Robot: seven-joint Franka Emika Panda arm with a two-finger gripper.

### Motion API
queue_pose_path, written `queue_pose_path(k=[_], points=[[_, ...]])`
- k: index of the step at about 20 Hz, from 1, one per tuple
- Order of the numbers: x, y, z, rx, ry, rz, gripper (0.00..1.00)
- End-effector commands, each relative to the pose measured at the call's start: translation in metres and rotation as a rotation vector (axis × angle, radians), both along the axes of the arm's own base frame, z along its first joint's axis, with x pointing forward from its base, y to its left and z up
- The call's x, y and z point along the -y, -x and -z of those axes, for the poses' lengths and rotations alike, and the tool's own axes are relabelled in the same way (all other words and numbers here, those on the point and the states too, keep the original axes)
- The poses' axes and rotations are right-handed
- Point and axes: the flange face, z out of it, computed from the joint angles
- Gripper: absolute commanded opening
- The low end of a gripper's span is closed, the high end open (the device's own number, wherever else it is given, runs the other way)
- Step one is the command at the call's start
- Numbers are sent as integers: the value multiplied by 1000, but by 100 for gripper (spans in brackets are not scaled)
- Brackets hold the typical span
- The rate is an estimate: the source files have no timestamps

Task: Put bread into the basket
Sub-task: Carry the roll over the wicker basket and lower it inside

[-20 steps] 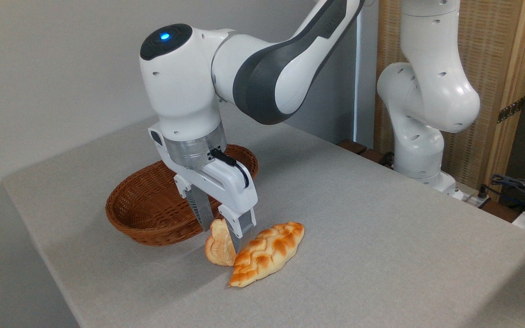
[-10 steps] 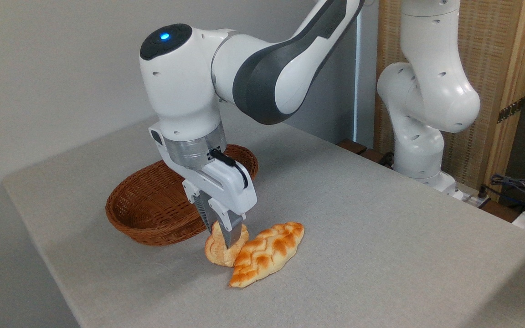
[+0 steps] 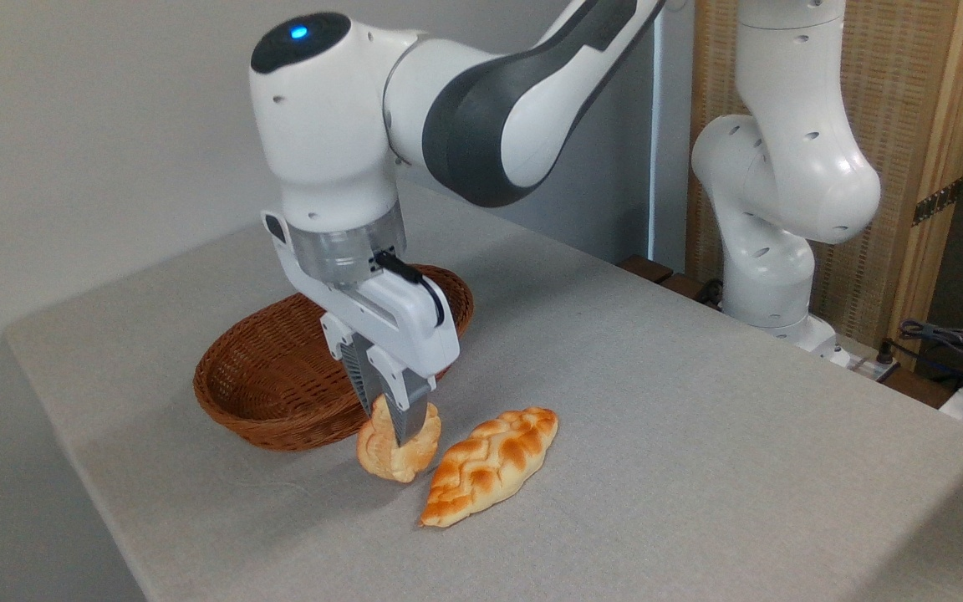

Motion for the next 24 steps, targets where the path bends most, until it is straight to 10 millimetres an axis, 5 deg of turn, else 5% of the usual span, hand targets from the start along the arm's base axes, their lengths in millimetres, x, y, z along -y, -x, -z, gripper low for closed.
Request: queue_pose_path(k=[1, 5, 8, 10, 12, 18, 24], points=[[5, 4, -32, 65, 30, 13, 38], [33, 5, -66, 124, 106, 25, 42], [63, 8, -69, 128, 135, 64, 47], [86, 11, -68, 128, 137, 96, 82], [100, 11, -62, 121, 137, 112, 99], [122, 11, -47, 90, 133, 148, 100], [122, 10, -43, 84, 132, 147, 100]])
